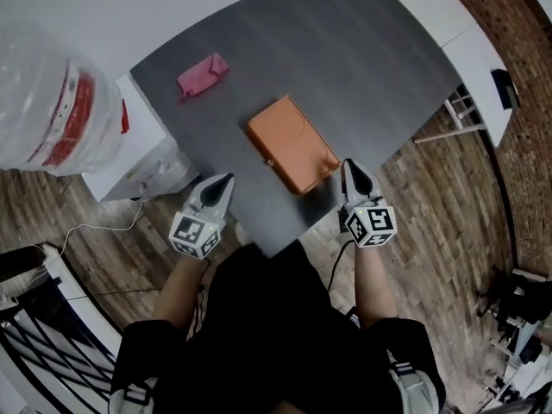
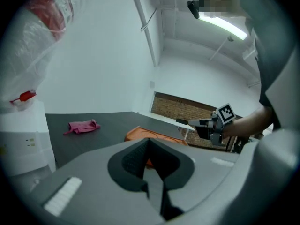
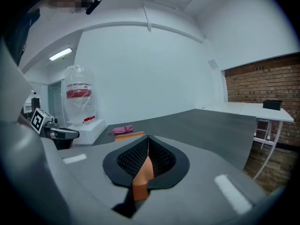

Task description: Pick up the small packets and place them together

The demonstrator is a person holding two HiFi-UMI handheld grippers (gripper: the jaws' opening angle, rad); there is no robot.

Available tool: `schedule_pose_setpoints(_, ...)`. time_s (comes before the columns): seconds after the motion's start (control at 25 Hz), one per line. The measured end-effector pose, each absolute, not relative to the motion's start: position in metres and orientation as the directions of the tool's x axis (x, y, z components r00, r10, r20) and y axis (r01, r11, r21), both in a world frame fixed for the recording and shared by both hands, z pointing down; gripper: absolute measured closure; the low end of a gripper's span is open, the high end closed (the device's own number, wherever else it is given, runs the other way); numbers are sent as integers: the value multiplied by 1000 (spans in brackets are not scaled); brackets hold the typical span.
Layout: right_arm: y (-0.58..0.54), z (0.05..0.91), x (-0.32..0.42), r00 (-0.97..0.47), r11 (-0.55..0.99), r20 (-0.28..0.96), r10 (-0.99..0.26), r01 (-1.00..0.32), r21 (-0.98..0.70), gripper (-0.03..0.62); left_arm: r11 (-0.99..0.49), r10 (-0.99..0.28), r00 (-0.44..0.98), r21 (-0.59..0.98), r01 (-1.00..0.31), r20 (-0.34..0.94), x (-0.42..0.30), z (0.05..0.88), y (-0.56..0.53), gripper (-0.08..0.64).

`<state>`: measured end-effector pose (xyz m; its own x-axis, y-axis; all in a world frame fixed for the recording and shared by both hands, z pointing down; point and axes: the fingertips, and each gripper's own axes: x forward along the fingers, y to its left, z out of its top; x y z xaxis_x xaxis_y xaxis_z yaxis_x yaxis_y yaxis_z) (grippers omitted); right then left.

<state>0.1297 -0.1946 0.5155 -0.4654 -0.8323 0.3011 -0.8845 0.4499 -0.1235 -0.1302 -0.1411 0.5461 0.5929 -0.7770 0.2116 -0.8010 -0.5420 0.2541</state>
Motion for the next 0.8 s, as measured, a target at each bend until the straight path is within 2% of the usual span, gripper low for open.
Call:
schedule_pose_setpoints(0.16,-208,540,140,-456,439,359,-814,-889,-134,555,-531,-772,583,246,-811,255,-120,558,-145,561)
schedule_pose_setpoints(0.48,-217,581,123,-491,449,464,-737,-869,-206,419,-539,-733,587,232,-809,344,-98,588,-148,561)
schedule_pose_setpoints(0.8,-218,599,110,-477,457,526,-705,-872,-178,398,-613,-651,611,163,-773,450,-69,616,-159,548)
